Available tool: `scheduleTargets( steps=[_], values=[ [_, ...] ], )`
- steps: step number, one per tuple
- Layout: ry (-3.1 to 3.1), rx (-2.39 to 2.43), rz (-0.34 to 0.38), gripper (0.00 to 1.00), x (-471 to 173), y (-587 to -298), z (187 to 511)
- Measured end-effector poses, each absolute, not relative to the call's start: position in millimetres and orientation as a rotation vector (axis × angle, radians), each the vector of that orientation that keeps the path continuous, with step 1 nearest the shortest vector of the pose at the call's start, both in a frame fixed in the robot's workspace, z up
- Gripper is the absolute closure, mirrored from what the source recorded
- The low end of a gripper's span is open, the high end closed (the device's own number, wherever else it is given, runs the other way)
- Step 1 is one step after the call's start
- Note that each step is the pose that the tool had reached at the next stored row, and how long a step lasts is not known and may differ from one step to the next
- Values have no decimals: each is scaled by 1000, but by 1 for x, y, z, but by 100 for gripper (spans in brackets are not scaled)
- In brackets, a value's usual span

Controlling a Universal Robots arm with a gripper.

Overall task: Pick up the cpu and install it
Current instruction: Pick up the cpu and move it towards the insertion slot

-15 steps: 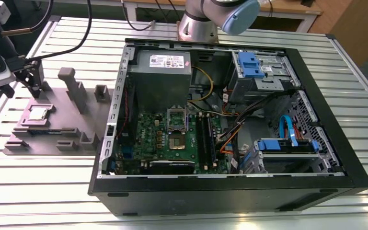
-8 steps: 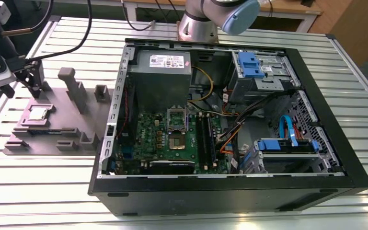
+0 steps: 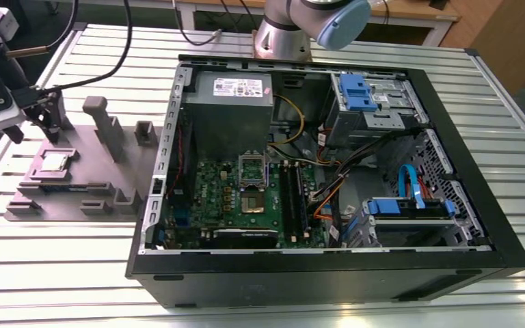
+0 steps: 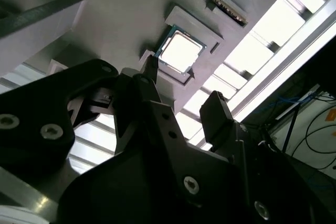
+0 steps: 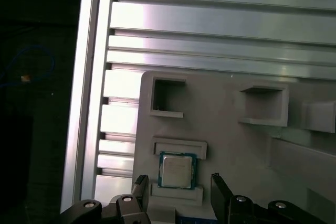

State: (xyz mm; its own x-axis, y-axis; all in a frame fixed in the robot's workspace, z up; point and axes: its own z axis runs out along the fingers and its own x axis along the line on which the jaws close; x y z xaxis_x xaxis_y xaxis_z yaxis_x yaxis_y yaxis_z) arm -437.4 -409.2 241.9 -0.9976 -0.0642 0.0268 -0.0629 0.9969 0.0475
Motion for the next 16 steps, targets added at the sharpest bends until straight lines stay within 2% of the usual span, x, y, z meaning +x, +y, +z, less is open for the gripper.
scheduleTargets(
  steps=[16],
  values=[
    [-3123,91,-73,41,-441,-410,214]
  ],
)
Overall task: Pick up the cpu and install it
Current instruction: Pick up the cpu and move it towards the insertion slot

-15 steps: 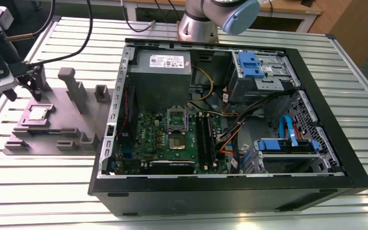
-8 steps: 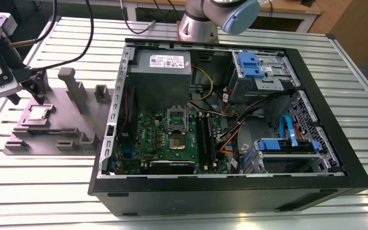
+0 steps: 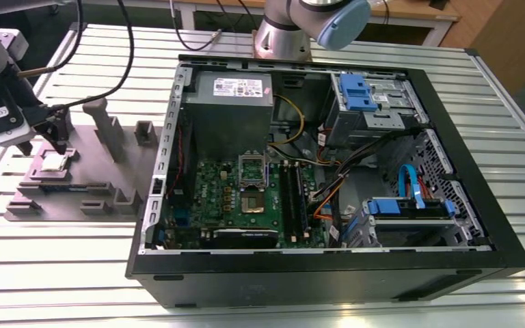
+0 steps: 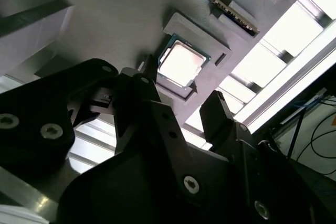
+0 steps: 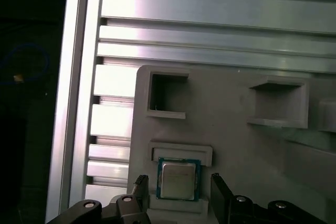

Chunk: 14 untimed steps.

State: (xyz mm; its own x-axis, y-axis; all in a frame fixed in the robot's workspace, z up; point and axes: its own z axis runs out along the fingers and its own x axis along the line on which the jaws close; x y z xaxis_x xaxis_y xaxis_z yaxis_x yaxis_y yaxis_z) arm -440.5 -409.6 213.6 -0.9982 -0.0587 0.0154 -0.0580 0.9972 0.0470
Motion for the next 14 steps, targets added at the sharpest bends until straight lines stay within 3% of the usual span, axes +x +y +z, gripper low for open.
scheduleTargets(
  steps=[14],
  values=[
    [-3125,48,-73,41,-442,-410,202]
  ],
)
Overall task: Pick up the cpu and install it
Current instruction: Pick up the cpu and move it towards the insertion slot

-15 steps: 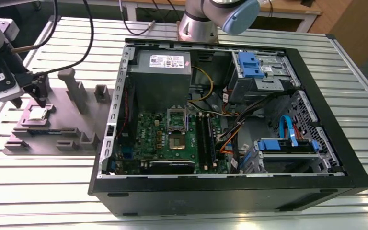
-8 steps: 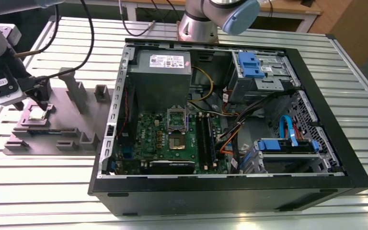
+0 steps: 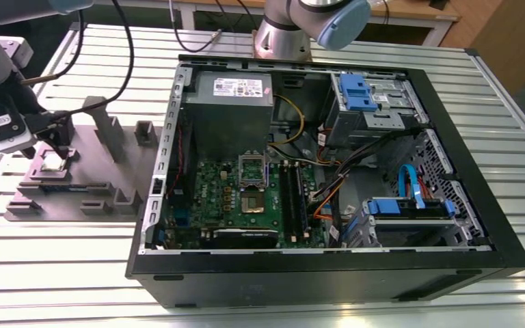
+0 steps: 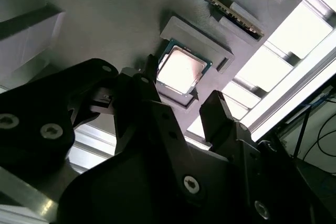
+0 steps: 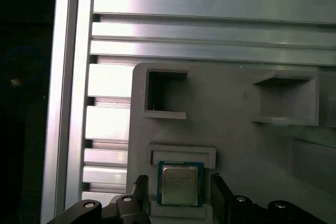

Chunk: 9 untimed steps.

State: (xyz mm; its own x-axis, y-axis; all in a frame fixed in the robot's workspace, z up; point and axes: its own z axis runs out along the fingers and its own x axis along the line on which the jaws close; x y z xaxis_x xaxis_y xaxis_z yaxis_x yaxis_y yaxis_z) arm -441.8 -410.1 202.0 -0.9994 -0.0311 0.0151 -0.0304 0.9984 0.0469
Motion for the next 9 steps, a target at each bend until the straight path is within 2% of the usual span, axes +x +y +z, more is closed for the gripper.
scheduleTargets(
  steps=[9],
  values=[
    [-3124,47,-73,41,-442,-411,193]
  ],
)
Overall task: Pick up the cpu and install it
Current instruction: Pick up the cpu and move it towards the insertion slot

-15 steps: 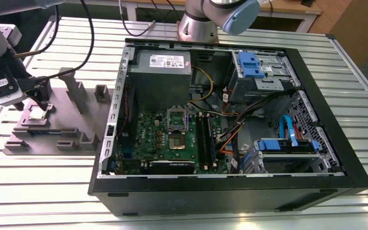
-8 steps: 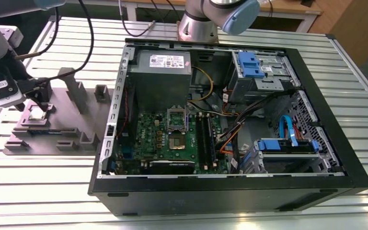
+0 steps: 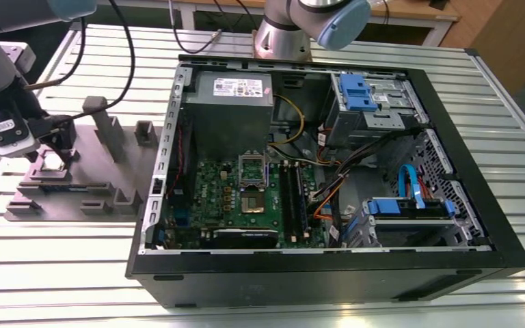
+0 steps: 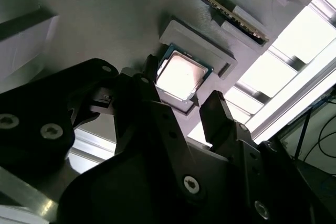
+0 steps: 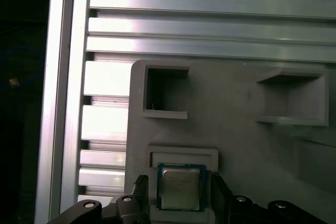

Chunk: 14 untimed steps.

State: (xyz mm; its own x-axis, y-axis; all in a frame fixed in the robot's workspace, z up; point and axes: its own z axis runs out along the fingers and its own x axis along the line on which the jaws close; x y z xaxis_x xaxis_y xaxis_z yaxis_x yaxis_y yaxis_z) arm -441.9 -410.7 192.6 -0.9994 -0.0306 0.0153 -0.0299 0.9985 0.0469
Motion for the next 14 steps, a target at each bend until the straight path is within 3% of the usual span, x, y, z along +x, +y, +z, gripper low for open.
scheduleTargets(
  steps=[14],
  values=[
    [-3124,47,-73,41,-442,-411,183]
  ],
)
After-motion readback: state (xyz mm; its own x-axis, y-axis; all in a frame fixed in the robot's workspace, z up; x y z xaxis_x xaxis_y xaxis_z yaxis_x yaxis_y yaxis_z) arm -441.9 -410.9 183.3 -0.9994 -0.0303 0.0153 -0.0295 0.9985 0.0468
